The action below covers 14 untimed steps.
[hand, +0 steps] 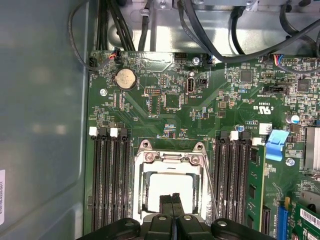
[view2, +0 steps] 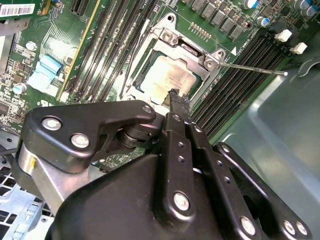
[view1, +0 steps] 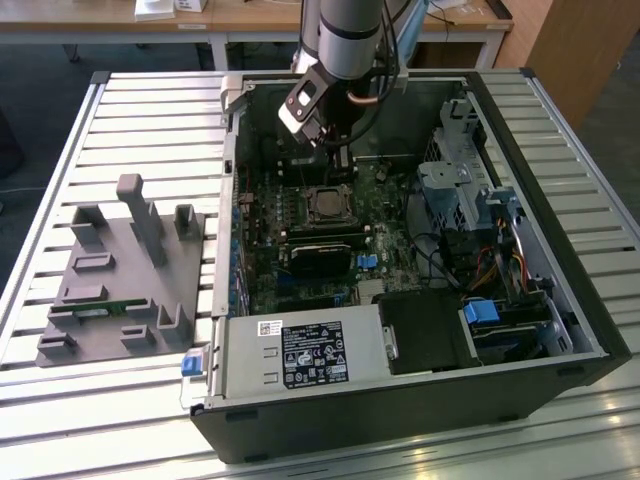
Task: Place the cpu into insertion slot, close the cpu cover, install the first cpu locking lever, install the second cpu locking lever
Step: 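Install the first cpu locking lever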
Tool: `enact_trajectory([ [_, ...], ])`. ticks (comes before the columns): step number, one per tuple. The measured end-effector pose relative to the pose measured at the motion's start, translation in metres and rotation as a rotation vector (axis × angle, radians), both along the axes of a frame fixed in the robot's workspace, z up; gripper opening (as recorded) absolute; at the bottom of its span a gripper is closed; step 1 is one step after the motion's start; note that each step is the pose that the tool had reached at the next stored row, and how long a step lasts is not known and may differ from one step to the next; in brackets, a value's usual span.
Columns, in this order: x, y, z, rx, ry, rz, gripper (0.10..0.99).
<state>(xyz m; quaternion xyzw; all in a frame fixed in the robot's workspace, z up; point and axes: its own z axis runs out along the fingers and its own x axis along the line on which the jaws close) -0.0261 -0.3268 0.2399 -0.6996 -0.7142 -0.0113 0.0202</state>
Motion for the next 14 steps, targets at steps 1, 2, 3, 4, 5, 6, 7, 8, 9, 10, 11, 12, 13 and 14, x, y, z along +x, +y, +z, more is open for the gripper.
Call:
enact_trajectory([
  [1, 0.0000, 0.0000, 0.0002, 0.000, 0.0000, 0.000, 0.106],
  [2, 0.0000, 0.0000, 0.0004, 0.000, 0.0000, 0.000, 0.106],
  [3, 0.0000, 0.0000, 0.0006, 0.000, 0.0000, 0.000, 0.106],
  [4, 0.0000, 0.0000, 0.0008, 0.000, -0.0001, 0.000, 0.106],
  [5, 0.0000, 0.0000, 0.0011, 0.000, 0.0000, 0.000, 0.106],
  [6, 0.0000, 0.0000, 0.0013, 0.000, 0.0000, 0.000, 0.106],
  [7, 0.0000, 0.0000, 0.0016, 0.000, -0.0001, 0.000, 0.106],
  [8, 0.0000, 0.0000, 0.0018, 0.000, 0.0000, 0.000, 0.106],
  [9, 0.0000, 0.0000, 0.0020, 0.000, -0.0001, 0.000, 0.106],
  [10, 0.0000, 0.0000, 0.0022, 0.000, -0.0001, 0.000, 0.106],
  [11, 0.0000, 0.0000, 0.0024, 0.000, -0.0001, 0.000, 0.106],
  [12, 0.0000, 0.0000, 0.0027, 0.000, 0.0000, 0.000, 0.106],
  [13, 0.0000, 0.0000, 0.0029, 0.000, 0.0000, 0.000, 0.106],
  [14, 0.0000, 0.0000, 0.0032, 0.000, 0.0000, 0.000, 0.106],
])
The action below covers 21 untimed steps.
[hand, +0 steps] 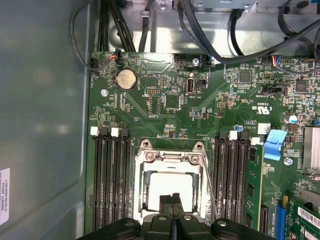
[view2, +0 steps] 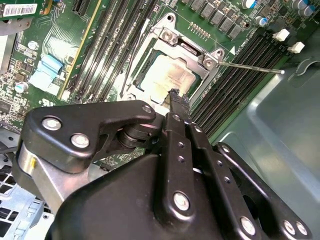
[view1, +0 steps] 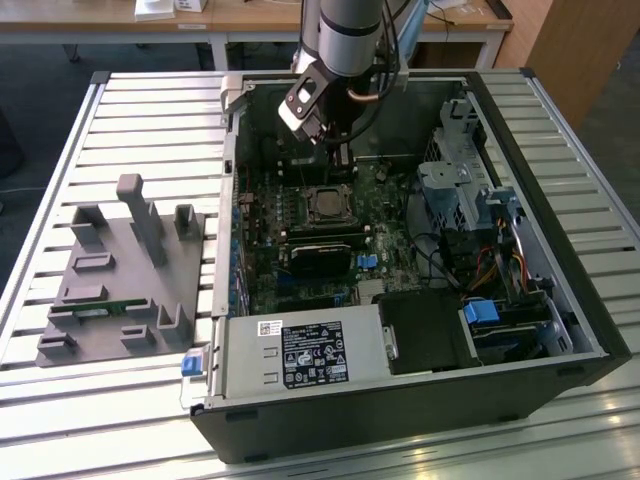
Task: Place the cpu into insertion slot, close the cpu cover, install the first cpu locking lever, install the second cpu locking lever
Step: 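Install the first cpu locking lever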
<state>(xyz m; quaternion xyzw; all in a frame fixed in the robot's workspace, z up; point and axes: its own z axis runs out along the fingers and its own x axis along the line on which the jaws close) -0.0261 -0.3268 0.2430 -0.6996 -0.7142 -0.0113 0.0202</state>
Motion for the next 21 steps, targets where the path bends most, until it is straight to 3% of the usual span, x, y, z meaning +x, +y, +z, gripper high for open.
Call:
enact_trajectory([
  [21, 0.0000, 0.0000, 0.0076, 0.000, 0.0000, 0.000, 0.106],
])
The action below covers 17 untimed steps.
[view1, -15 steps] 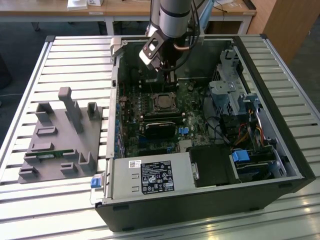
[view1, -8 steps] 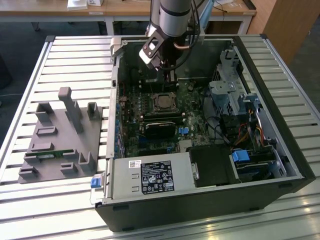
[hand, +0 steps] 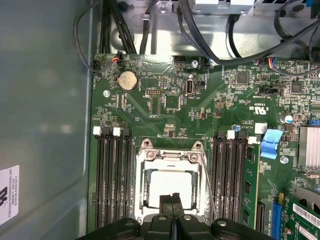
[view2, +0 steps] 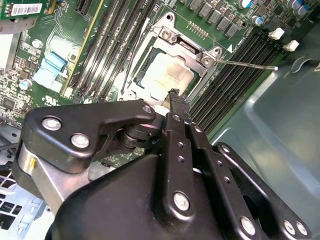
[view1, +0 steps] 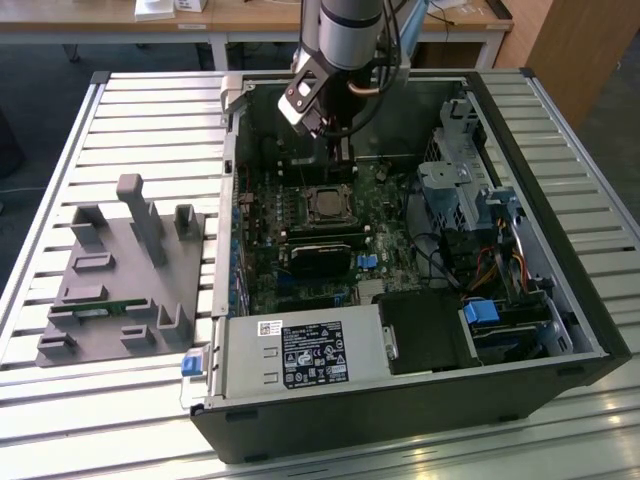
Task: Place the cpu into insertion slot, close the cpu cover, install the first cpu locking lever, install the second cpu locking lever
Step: 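Install the first cpu locking lever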
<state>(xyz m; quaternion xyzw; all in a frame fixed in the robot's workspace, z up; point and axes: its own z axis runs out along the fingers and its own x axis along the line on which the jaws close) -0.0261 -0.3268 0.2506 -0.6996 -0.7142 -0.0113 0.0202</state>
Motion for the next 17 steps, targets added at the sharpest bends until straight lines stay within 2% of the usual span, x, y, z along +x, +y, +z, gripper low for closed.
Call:
enact_trajectory([
  [5, 0.0000, 0.0000, 0.0055, 0.000, 0.0001, 0.000, 0.106],
  [10, 0.0000, 0.0000, 0.0058, 0.000, 0.0000, 0.003, 0.106],
  [17, 0.0000, 0.0000, 0.0058, 0.000, 0.0000, 0.060, 0.106],
])
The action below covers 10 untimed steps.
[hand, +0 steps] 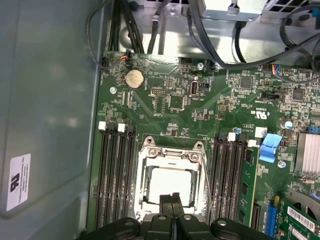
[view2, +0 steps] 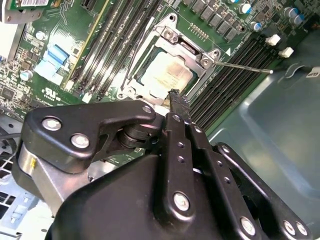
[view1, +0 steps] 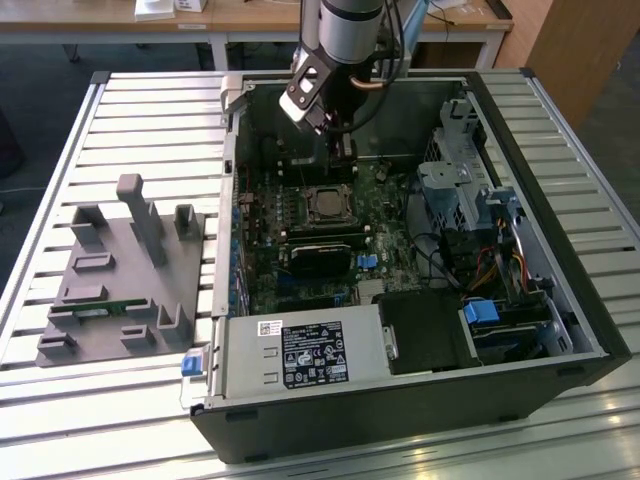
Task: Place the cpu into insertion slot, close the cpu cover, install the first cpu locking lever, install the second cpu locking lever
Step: 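Install the first cpu locking lever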
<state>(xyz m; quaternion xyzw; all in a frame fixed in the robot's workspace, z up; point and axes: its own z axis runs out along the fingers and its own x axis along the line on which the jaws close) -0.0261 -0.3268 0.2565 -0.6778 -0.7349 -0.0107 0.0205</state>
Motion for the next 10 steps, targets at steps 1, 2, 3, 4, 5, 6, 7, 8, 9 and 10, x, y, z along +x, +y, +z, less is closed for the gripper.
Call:
enact_trajectory([
  [1, 0.0000, 0.0000, 0.0000, 0.000, 0.0000, 0.005, 0.106],
  [2, 0.0000, 0.0000, 0.0000, 0.000, 0.0000, 0.010, 0.106],
  [3, 0.0000, 0.0000, 0.0000, 0.000, 0.0000, 0.016, 0.106],
  [4, 0.0000, 0.0000, 0.0000, 0.000, 0.0000, 0.022, 0.106],
  [5, 0.0000, 0.0000, 0.0000, 0.000, 0.0000, 0.029, 0.106],
  [6, 0.0000, 0.0000, 0.0000, 0.000, -0.0001, 0.036, 0.106],
  [7, 0.0000, 0.0000, 0.0000, 0.000, 0.0000, 0.043, 0.106],
  [8, 0.0000, 0.0000, 0.0000, 0.000, 0.0000, 0.049, 0.106],
  [9, 0.0000, 0.0000, 0.0000, 0.000, 0.0000, 0.053, 0.106],
  [10, 0.0000, 0.0000, 0.0000, 0.000, 0.0000, 0.058, 0.106],
])
